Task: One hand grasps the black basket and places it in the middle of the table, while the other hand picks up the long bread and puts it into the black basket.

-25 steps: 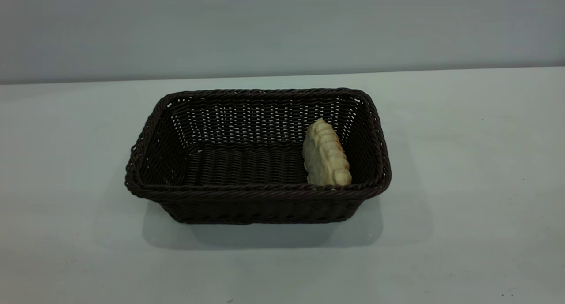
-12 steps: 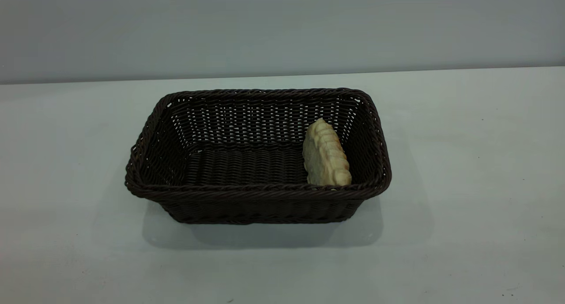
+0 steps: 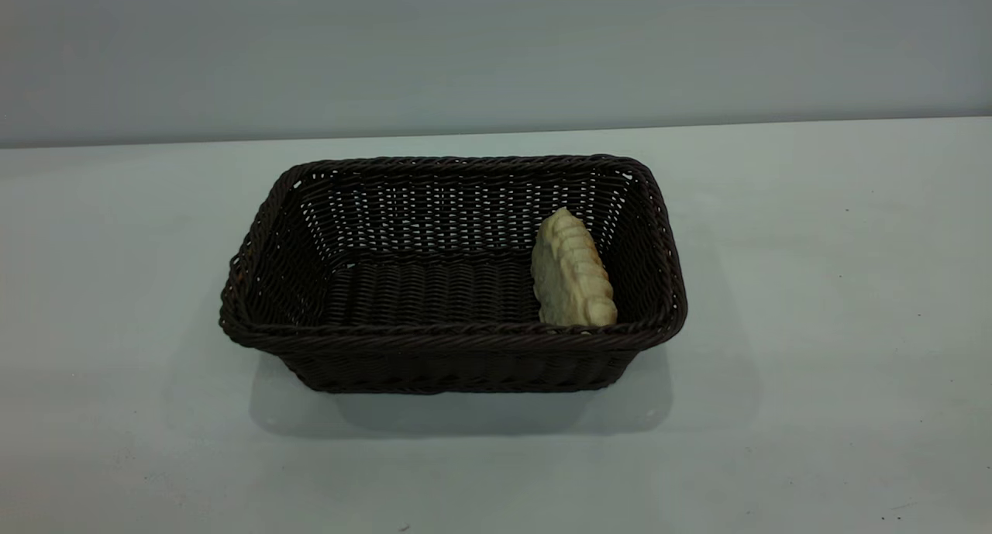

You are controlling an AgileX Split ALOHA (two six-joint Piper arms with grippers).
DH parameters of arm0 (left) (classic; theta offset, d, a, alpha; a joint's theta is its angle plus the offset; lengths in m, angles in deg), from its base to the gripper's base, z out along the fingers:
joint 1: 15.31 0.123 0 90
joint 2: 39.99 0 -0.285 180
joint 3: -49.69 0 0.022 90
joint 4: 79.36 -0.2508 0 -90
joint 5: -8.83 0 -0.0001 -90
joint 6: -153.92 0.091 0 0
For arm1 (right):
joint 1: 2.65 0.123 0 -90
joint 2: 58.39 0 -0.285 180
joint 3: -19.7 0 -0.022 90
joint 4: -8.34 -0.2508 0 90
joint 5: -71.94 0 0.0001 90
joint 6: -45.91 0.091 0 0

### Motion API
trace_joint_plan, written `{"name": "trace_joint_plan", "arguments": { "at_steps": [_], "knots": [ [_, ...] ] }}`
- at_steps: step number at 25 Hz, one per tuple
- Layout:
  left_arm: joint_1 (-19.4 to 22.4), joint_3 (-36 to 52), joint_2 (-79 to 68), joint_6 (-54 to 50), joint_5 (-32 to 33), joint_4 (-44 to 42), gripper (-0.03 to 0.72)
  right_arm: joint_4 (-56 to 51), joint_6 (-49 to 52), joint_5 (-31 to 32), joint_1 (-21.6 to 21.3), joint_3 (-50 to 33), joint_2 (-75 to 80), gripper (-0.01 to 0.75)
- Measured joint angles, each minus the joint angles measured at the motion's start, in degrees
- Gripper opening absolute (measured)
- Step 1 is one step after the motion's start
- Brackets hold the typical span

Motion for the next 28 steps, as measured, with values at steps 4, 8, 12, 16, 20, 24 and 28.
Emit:
{"name": "trace_joint_plan", "arguments": {
  "at_steps": [4,8,12,16,20,24,28],
  "knots": [
    [0.00,0.00,0.00,0.00,0.00,0.00,0.517,0.05,0.00,0.00,0.00,0.00,0.00,0.383],
    [0.00,0.00,0.00,0.00,0.00,0.00,0.517,0.05,0.00,0.02,0.00,0.00,0.00,0.383],
    [0.00,0.00,0.00,0.00,0.00,0.00,0.517,0.05,0.00,0.02,0.00,0.00,0.00,0.383],
    [0.11,0.00,0.51,0.00,-0.03,0.00,0.517,0.05,0.00,0.07,-0.35,0.00,-0.07,0.383],
    [5.00,0.00,4.09,0.00,-0.08,0.06,0.517,0.05,0.00,0.07,-5.30,0.00,-0.12,0.383],
    [10.60,0.00,9.40,0.00,0.06,0.01,0.517,0.05,0.00,0.12,-9.81,0.00,-0.17,0.383],
    [12.19,0.00,11.55,0.00,0.22,0.01,0.517,0.05,0.00,0.12,-10.28,0.00,-0.17,0.383]
  ]
}}
